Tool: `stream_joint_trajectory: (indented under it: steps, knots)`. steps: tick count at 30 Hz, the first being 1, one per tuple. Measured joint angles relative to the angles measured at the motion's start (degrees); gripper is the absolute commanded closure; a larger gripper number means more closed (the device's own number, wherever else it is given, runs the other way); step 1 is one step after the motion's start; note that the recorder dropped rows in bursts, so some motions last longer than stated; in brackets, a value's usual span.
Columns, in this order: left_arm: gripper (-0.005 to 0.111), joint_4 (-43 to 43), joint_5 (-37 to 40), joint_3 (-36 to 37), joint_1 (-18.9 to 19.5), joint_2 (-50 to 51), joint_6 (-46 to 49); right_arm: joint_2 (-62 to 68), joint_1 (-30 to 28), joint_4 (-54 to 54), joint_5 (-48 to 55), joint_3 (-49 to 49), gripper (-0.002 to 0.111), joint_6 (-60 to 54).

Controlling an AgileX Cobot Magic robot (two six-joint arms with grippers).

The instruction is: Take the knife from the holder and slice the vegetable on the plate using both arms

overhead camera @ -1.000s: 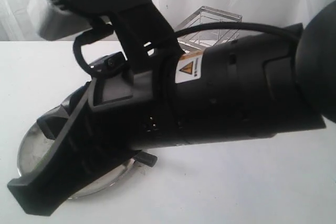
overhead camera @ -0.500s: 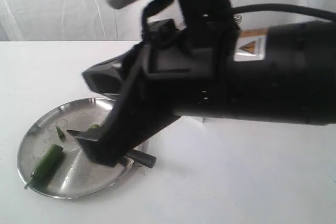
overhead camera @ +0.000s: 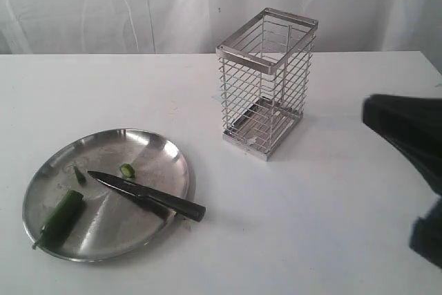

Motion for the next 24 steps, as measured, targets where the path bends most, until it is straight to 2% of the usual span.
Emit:
stream_joint_trajectory:
  steps: [7, 13, 19, 24]
  knots:
    - [0.107, 0.0, 0.0, 0.0, 0.0, 0.0, 0.0, -17.59, -6.29, -0.42, 0.0, 13.58, 0.108, -0.14]
    - [0.107, 0.0, 0.0, 0.0, 0.0, 0.0, 0.0, -27.76, -8.52, -0.42, 0.0, 21.36, 0.108, 0.12]
    - [0.107, 0.0, 0.0, 0.0, 0.0, 0.0, 0.0, -28.96, -8.65, -0.42, 0.06, 24.69, 0.108, 1.64]
    - [0.107, 0.0, 0.0, 0.0, 0.0, 0.0, 0.0, -28.96, -8.65, -2.56, -0.26, 24.92, 0.108, 7.51]
